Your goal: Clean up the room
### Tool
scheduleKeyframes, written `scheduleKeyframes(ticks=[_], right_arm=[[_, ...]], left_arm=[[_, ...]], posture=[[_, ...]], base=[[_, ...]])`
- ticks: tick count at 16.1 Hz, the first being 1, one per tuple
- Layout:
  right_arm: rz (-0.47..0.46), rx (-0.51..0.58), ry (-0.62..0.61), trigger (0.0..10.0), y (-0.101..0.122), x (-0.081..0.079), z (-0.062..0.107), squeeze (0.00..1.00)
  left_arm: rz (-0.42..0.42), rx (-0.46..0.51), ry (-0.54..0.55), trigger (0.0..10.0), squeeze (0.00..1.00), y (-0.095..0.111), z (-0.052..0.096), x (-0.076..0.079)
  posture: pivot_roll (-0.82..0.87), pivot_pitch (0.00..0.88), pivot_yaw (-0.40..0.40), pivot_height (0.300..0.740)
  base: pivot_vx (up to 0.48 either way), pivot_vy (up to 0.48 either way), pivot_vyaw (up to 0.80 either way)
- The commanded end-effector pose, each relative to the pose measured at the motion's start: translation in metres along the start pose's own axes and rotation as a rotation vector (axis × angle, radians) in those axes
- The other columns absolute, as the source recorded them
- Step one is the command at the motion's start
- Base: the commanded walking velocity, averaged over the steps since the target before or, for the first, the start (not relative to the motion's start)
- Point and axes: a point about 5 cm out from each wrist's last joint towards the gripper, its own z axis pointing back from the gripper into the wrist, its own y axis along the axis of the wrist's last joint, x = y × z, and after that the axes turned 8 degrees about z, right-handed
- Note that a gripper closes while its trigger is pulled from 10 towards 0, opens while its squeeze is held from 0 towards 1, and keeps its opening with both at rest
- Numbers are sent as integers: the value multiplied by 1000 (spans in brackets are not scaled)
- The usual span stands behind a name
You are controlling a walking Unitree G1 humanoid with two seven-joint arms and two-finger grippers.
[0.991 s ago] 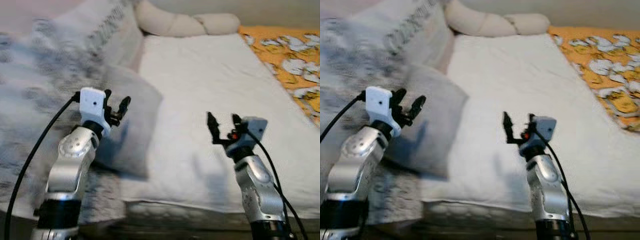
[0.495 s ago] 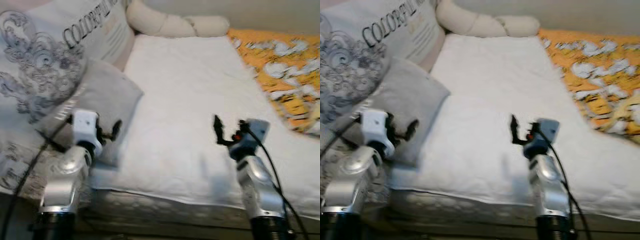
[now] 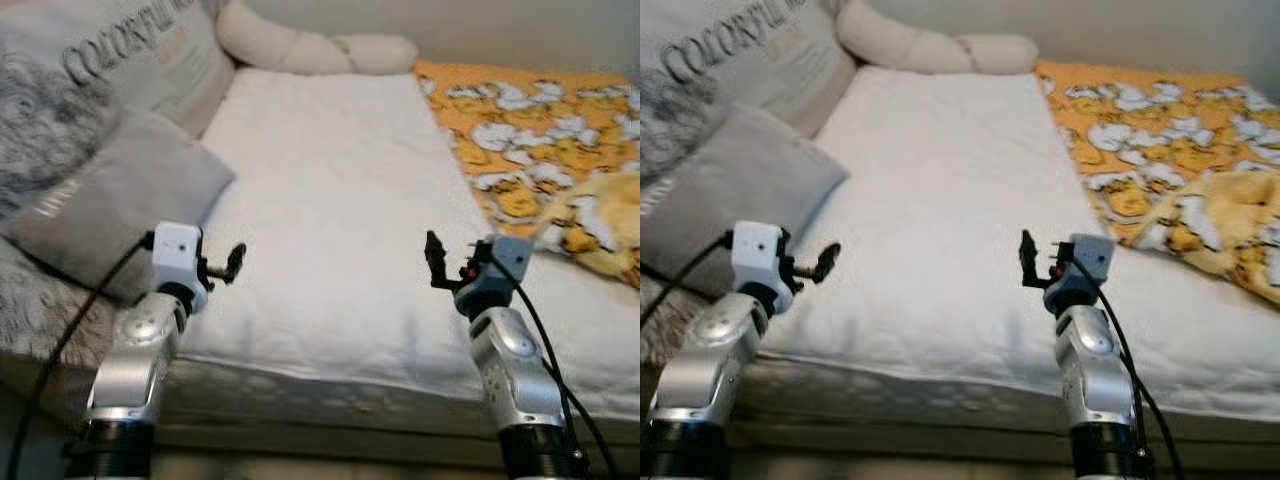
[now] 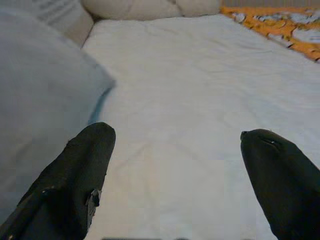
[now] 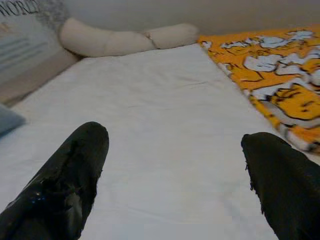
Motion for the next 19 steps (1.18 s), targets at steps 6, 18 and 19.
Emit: scheduleKeyframes(ticks=[6, 18, 19], right_arm=[[10, -10, -4, 10000, 2, 0, -6, 1000], [30, -23, -14, 10000, 0, 1, -7, 1000], [30, -24, -15, 10000, 0, 1, -7, 1000]], left_arm=[[-21, -9, 27, 10000, 1000, -1, -3, -2], [-29, -14, 20, 10000, 1000, -2, -4, -1], [-29, -14, 20, 10000, 1000, -3, -4, -1]], posture=[[-18, 0, -10, 740], [-18, 0, -10, 740], [-18, 0, -10, 740]], base=[[0, -401, 361], [0, -401, 352], [0, -398, 0]])
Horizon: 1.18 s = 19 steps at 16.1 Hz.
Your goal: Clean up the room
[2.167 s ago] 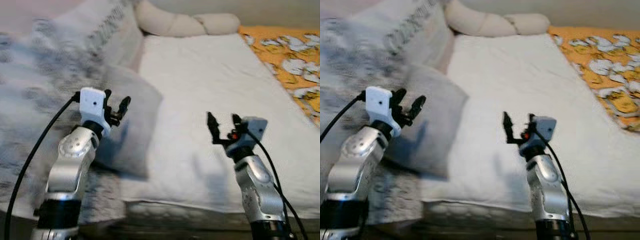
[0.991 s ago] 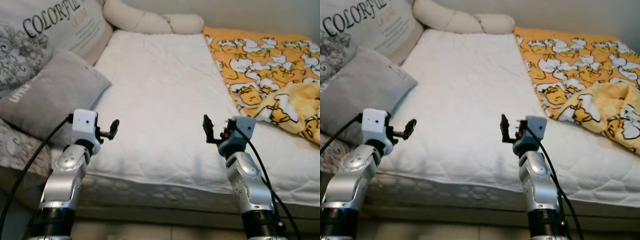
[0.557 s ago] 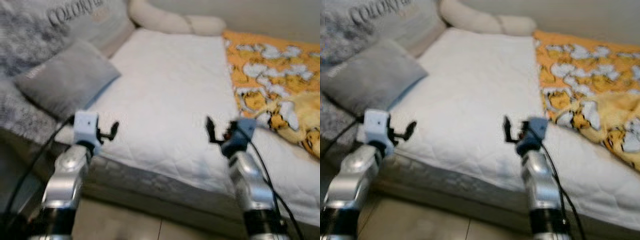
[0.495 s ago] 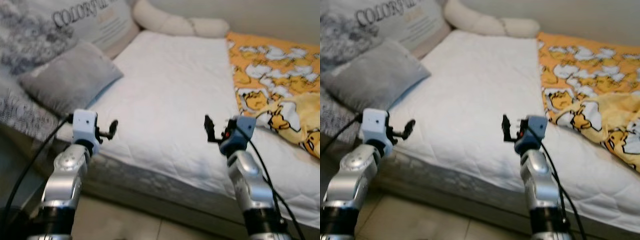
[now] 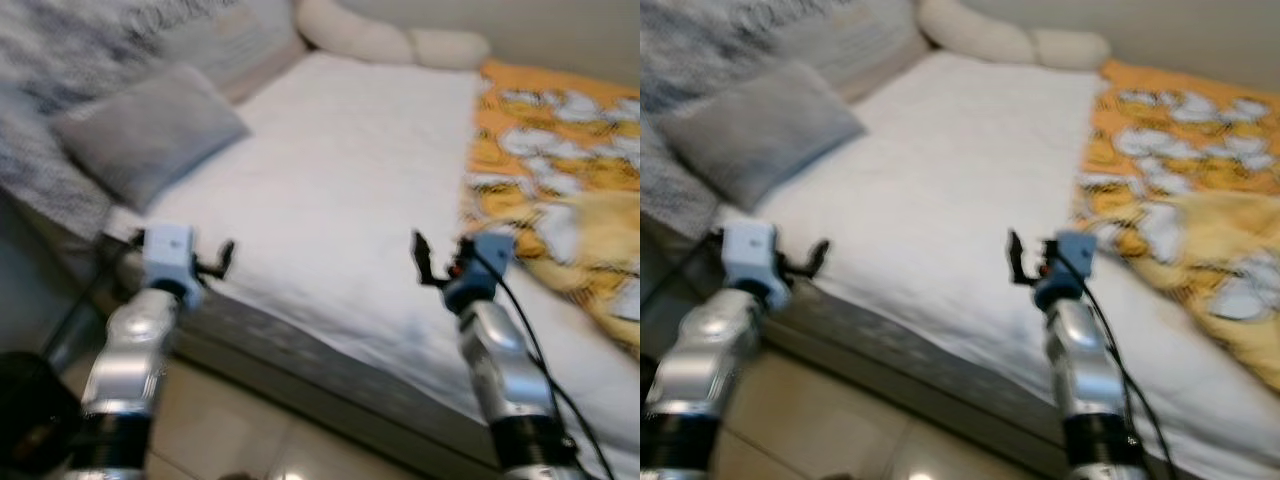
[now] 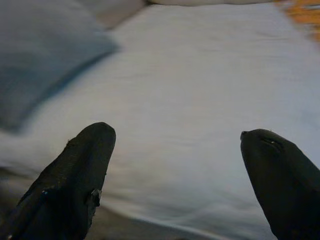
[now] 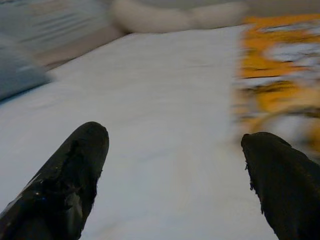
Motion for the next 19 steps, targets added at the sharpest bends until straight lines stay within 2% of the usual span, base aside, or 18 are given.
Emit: scheduleKeyframes(ticks=[1, 19], right_arm=[[2, 7, 0, 10000, 2, -2, -1, 1000], [9, -12, 23, 10000, -1, -5, -1, 1000]], left_arm=[[-23, 13, 8, 10000, 1000, 6, 0, -4], [-39, 10, 2, 10000, 1000, 6, -1, -4]], posture=[[-18, 0, -10, 740], [-16, 0, -8, 740]], base=[[0, -401, 0], [0, -403, 0]])
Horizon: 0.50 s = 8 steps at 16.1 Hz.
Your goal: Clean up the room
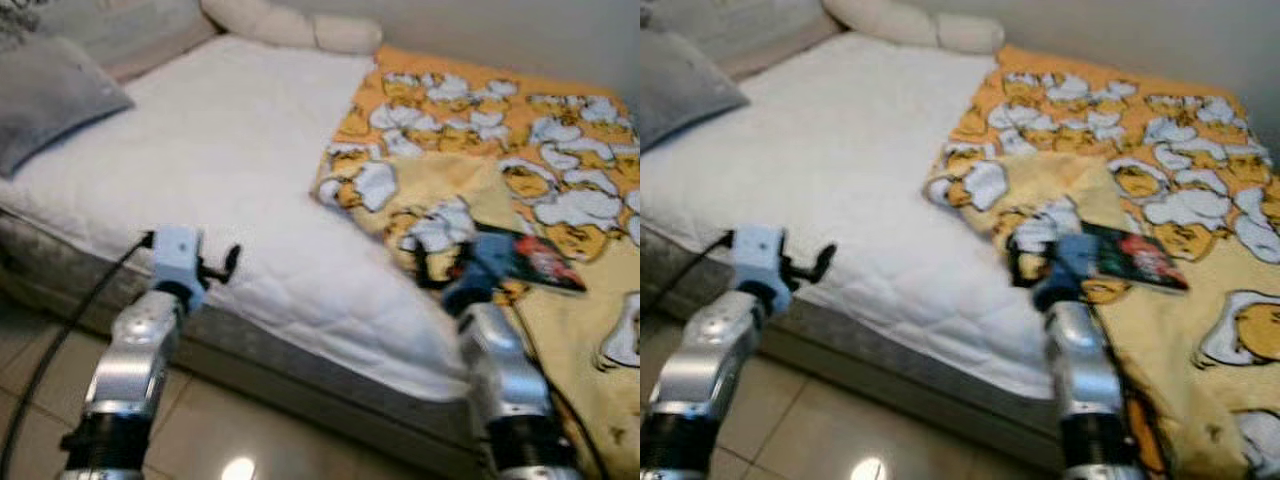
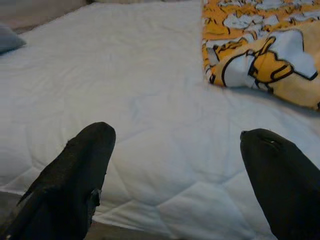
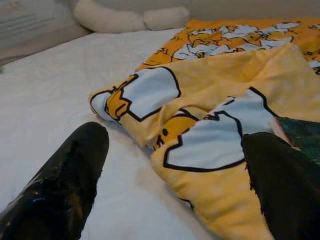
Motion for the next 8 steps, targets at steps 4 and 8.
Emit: scheduleKeyframes(ticks=[4, 8], right_arm=[[9, -10, -27, 10000, 0, 10, 1, 1000], [6, -12, -15, 10000, -1, 8, 1, 1000]], left_arm=[[-10, 10, -19, 10000, 1000, 3, -2, 6], [-12, 9, -20, 10000, 1000, 3, -1, 6]], posture=[[-16, 0, -6, 740], [-16, 0, -6, 740]], base=[[0, -403, 0], [0, -406, 162]])
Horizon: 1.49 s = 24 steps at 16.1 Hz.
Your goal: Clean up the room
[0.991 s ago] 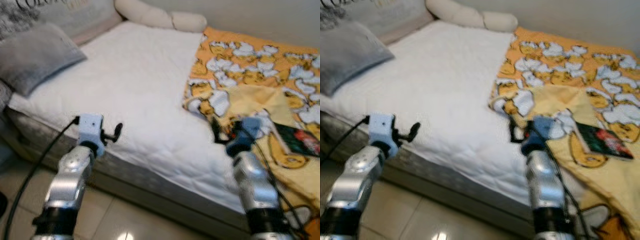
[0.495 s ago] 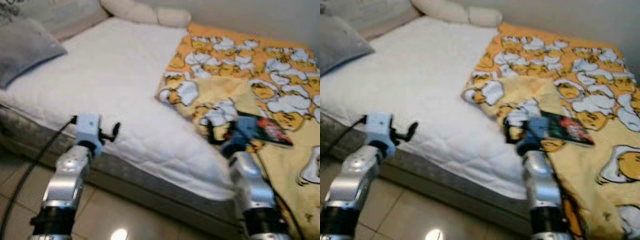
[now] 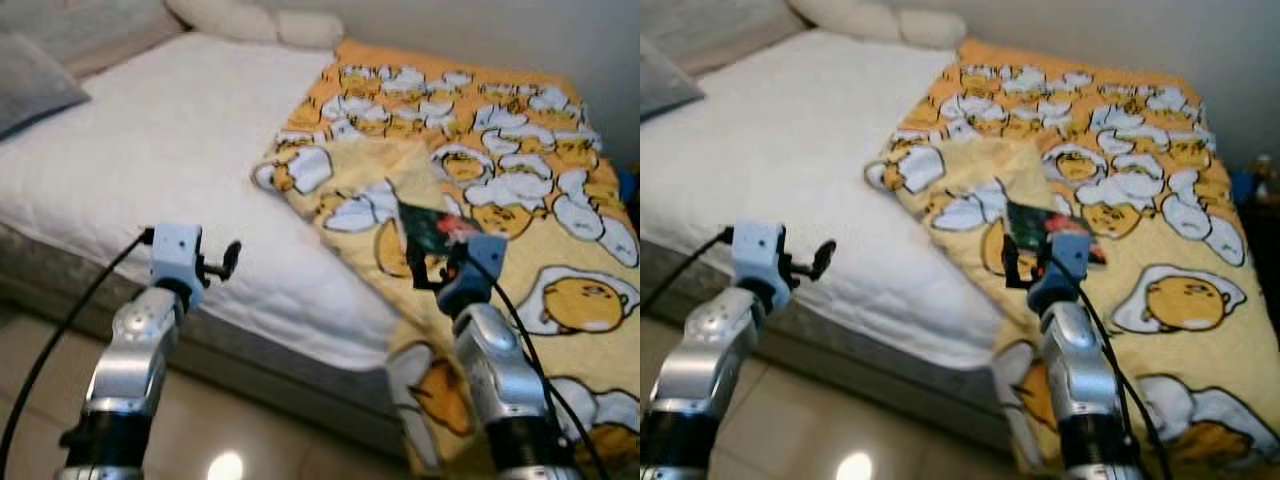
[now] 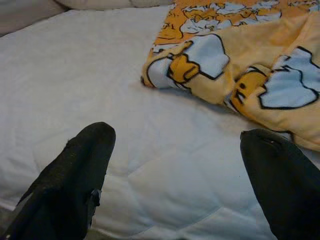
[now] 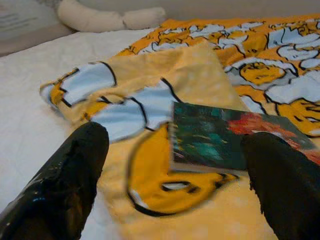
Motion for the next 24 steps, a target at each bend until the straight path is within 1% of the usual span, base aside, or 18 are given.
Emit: scheduleKeyframes(ticks=[1, 7, 11, 12, 16, 17, 18, 19, 20, 22, 23, 24], right_arm=[[4, -10, -15, 10000, -1, 6, 1, 1000], [-2, -19, 13, 10000, -2, 2, 1, 1000], [-8, -35, 56, 10000, -5, -4, 2, 1000], [-21, -45, 71, 10000, -7, -6, 3, 1000], [-17, -63, 83, 10000, -10, -7, 3, 1000], [-17, -64, 85, 10000, -10, -7, 3, 1000], [-16, -67, 85, 10000, -10, -6, 3, 1000], [-15, -71, 83, 10000, -10, -6, 3, 1000], [-13, -79, 80, 10000, -10, -6, 2, 1000], [-12, -83, 79, 10000, -11, -7, 2, 1000], [-13, -96, 86, 10000, -12, -9, 2, 188], [-14, -109, 95, 10000, -12, -11, 1, 0]], left_arm=[[-5, -4, -10, 10000, 1000, -1, 0, 4], [-9, -6, -8, 10000, 1000, -1, 0, 3], [-15, -9, -6, 10000, 1000, -1, 0, 1], [-15, -8, -10, 10000, 1000, -1, 0, 1], [-36, -31, -58, 10000, 1000, -5, -1, 8], [-39, -31, -72, 10000, 925, -5, -1, 11], [-46, -32, -84, 10000, 749, -5, -1, 14], [-48, -33, -85, 10000, 627, -5, -1, 14], [-52, -33, -86, 10000, 0, -5, -1, 15], [-55, -32, -87, 10000, 0, -4, -1, 15], [-58, -31, -86, 10000, 0, -4, -1, 14], [-55, -30, -87, 10000, 0, -3, -1, 13]], posture=[[-16, 0, -6, 740], [-13, 0, -6, 740], [-10, 0, -4, 740], [-10, 0, -4, 740], [-11, 0, -2, 740], [-11, 0, -2, 740], [-11, 0, -1, 740], [-11, 0, -1, 740], [-11, 0, -1, 740], [-11, 0, -1, 740], [-10, 0, -2, 740], [-10, 0, 0, 740]], base=[[0, -401, 738], [0, -404, 791], [0, -407, 794], [0, -300, 0], [0, 0, 0], [0, 0, 0], [0, 0, 0], [0, 0, 0], [0, 0, 0], [0, 0, 0], [0, 0, 0], [0, 0, 0]])
